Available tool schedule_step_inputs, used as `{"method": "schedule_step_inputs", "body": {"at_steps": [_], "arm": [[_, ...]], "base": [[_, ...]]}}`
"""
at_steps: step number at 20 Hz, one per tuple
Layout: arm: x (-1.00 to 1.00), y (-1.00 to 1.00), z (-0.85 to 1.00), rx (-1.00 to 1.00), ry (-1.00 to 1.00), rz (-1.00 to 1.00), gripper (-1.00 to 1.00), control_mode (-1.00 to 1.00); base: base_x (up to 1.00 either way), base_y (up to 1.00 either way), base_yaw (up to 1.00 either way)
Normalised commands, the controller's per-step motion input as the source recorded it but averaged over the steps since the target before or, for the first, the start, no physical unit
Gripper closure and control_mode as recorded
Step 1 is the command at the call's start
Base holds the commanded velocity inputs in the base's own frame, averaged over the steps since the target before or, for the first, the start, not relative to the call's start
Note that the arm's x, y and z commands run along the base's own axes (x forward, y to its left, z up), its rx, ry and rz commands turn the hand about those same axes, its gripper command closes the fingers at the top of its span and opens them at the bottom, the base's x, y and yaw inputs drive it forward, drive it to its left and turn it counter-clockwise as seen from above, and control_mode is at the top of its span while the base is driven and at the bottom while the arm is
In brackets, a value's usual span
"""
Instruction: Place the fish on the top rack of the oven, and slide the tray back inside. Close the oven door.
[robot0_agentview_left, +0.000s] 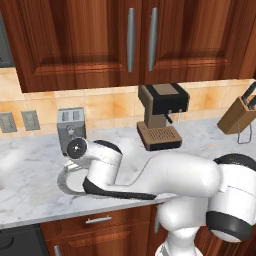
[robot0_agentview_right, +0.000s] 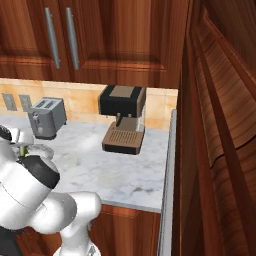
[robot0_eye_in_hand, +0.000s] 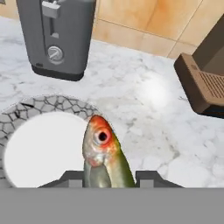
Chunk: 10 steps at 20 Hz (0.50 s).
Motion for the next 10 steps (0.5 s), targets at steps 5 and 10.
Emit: {"method": "schedule_step_inputs", "body": {"at_steps": [5,10], "arm": [[-0.41,-1.0,0.9,0.43,-0.04,0.0,1.0,-1.0],[-0.17,-1.0,0.69,0.36,0.07,0.0,1.0,-1.0]], "base": [[0.0,0.0,0.0],[0.0,0.0,0.0]]}}
